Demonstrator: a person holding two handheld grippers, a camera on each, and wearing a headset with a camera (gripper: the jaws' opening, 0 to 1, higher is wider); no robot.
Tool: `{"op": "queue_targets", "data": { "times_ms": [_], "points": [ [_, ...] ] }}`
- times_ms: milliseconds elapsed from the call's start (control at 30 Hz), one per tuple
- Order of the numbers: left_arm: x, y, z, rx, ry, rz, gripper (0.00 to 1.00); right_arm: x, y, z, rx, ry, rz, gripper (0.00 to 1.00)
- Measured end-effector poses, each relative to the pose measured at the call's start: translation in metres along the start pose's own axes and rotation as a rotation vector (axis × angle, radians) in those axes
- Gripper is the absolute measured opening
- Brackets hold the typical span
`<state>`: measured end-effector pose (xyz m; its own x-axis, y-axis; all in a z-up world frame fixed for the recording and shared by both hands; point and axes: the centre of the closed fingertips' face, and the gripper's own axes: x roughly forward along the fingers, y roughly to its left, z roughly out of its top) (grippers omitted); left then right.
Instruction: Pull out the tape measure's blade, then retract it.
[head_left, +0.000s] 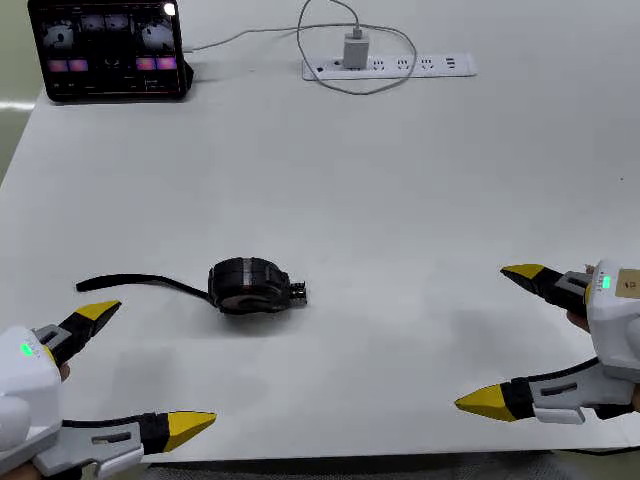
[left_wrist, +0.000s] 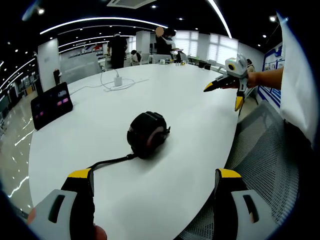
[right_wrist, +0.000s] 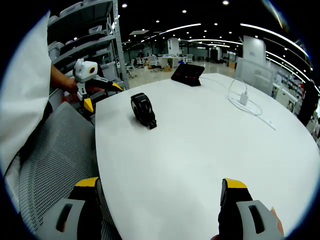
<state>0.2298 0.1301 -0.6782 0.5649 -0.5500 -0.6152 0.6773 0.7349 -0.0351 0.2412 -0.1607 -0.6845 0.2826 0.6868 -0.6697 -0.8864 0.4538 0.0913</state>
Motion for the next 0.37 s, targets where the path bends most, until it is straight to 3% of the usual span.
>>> {"op": "queue_targets", "data": {
  "times_ms": [367],
  "points": [
    [0.0016, -0.0018, 0.0001, -0.001, 0.002, -0.016, 0.99, 0.0002, 0.0004, -0.0024, 0.002, 0.002, 0.003, 0.99]
  ]
}}
